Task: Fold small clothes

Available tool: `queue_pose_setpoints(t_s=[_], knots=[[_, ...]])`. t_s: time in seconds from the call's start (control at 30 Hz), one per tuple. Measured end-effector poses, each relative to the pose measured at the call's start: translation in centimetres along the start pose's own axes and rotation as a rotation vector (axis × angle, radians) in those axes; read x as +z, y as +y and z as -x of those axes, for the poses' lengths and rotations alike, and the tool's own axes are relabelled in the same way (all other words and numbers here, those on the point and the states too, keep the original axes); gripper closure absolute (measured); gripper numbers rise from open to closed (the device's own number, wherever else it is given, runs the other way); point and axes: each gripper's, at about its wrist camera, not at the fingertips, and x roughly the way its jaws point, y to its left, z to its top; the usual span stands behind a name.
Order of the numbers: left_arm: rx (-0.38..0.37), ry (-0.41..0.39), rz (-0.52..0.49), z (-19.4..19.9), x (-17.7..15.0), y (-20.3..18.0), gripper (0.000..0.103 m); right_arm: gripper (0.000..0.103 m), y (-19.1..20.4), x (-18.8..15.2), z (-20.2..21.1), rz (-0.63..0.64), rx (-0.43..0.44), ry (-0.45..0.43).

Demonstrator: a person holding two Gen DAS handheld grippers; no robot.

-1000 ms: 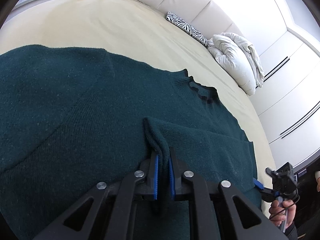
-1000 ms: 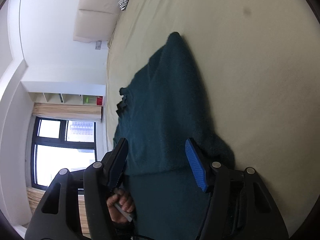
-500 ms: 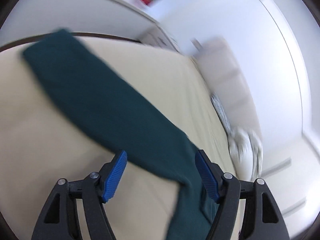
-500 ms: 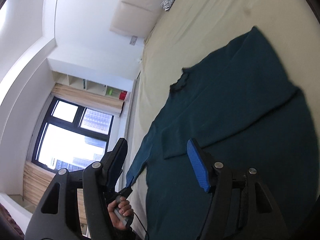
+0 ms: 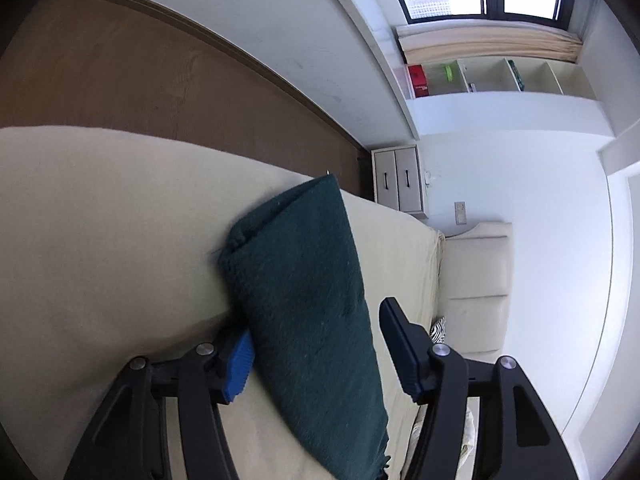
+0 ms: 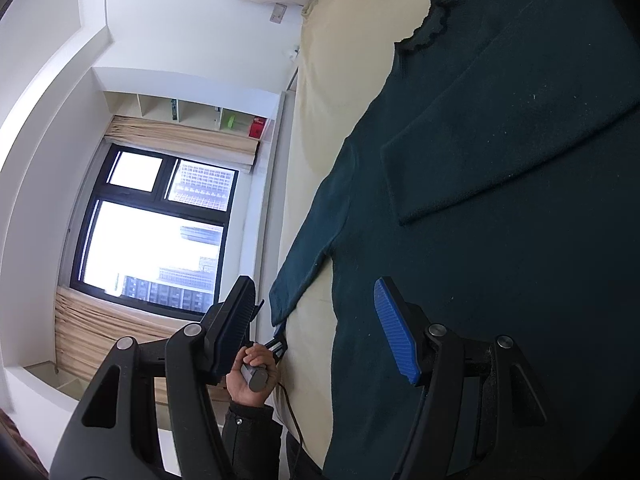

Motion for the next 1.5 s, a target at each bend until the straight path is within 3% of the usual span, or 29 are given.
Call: queue_pose_setpoints(t_s=[0.03,0.1,0.17,0.27,0.33,0.47,0.57,0.63,0.7,0.83,0.97,1.23,1.47,1.5], knots=[[-0.015,0.001,-0.008,-0.2,0.2,-0.2,0.047,0.041,-0.1,-0.1,0.0,0.0,-0.004,-0.005],[0.011,0.009,-0.027,-0.5,0.3,-0.7,0.082,0.041,-0.4,-0.1,0.0,-0.004,-0.008,-0.012],[0.027,0.018,-0.123,-0.5,-1.1,-2.8,0.095,0.041,-0.8,-0.2,0.8,-0.011,-0.013,-0.026],[0.048,0.02,-0.404,-0.3,-5.8,-8.4,0.095,0.041,-1.8,0.2,1.9,-0.023,-0.015,-0.061],[0.042,0.064,-0.613,-1.1,-10.8,-12.5,0.094,0.041,-2.6,0.7,2.5,-0.039,-0.019,-0.081],[0.056,0.13,-1.098,-2.7,-25.0,-18.3,0.094,0.041,-4.2,1.5,3.9,-0.069,-0.023,-0.12],[0.1,0.18,-1.467,-4.6,-37.3,-17.8,0.093,0.041,-5.4,2.5,4.5,-0.091,-0.032,-0.139],[0.151,0.153,-1.665,-6.1,-42.8,-15.9,0.093,0.041,-6.0,3.1,4.5,-0.101,-0.043,-0.143],[0.212,0.163,-1.776,-7.5,-46.0,-13.1,0.091,0.041,-7.0,4.4,4.9,-0.108,-0.048,-0.137],[0.242,0.147,-1.796,-8.2,-45.7,-11.6,0.086,0.041,-6.9,6.5,2.1,-0.101,-0.065,-0.066],[0.219,0.133,-1.805,-7.9,-44.7,-12.1,0.051,0.041,-6.0,8.1,-3.4,-0.123,-0.038,0.05],[0.169,0.206,-1.736,-5.3,-42.8,-10.3,0.046,0.043,-5.7,9.0,-13.4,-0.202,-0.065,0.216],[0.115,0.275,-1.601,-3.6,-40.0,-10.3,0.037,0.095,-3.6,8.1,-16.2,-0.077,-0.166,0.273],[0.098,0.28,-1.579,-3.1,-39.5,-10.2,0.034,0.095,-3.2,8.3,-16.1,-0.059,-0.174,0.266]])
